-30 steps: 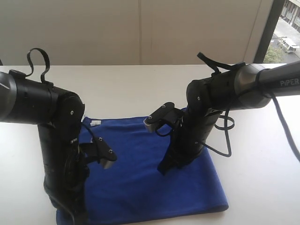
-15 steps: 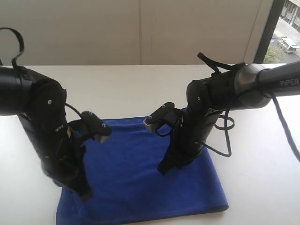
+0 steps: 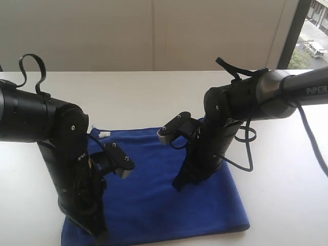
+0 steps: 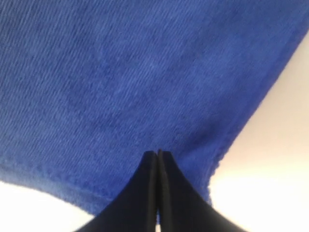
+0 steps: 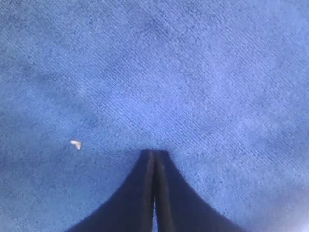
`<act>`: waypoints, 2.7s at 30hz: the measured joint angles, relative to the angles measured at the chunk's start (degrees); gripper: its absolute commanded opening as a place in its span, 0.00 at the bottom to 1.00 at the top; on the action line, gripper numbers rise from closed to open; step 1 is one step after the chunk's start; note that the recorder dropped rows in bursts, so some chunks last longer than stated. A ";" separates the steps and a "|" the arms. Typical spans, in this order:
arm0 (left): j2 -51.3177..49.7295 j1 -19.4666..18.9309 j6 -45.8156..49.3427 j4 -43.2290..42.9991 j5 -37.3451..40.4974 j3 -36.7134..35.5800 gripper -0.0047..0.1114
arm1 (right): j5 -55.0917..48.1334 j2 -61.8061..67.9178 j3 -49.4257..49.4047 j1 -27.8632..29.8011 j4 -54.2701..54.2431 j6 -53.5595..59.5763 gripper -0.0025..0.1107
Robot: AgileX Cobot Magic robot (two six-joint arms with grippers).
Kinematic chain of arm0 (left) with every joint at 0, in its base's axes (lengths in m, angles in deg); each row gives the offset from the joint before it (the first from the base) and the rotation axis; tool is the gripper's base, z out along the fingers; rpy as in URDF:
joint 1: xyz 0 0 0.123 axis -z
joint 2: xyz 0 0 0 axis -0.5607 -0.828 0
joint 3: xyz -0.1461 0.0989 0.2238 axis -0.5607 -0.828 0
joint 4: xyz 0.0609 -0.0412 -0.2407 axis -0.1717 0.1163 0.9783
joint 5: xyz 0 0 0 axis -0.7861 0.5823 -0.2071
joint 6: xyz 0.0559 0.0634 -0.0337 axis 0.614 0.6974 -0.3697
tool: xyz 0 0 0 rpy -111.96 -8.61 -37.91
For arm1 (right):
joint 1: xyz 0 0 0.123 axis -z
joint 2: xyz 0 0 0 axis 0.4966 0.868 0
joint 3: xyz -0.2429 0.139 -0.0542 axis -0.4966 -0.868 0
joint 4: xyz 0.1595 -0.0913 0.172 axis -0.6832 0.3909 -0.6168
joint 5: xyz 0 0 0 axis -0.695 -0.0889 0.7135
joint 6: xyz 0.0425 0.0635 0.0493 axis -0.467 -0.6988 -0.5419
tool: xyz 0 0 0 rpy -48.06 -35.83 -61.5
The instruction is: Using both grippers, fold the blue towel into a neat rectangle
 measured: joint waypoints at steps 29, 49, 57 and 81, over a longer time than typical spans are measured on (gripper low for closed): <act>12.39 -0.11 -6.05 -2.48 -8.44 -2.49 0.04 | -1.09 -18.28 -0.11 0.12 2.47 -1.96 0.02; -9.44 -11.18 -9.26 -5.70 -16.52 9.97 0.04 | -9.31 -43.74 -12.74 0.45 10.80 -10.95 0.02; -17.59 -11.18 -9.26 -9.59 -7.27 24.51 0.04 | -8.96 -43.82 -12.74 0.45 10.80 -11.32 0.02; -30.91 -6.63 -3.73 -14.80 11.74 60.15 0.04 | -8.25 -43.82 -12.74 0.45 10.88 -12.65 0.02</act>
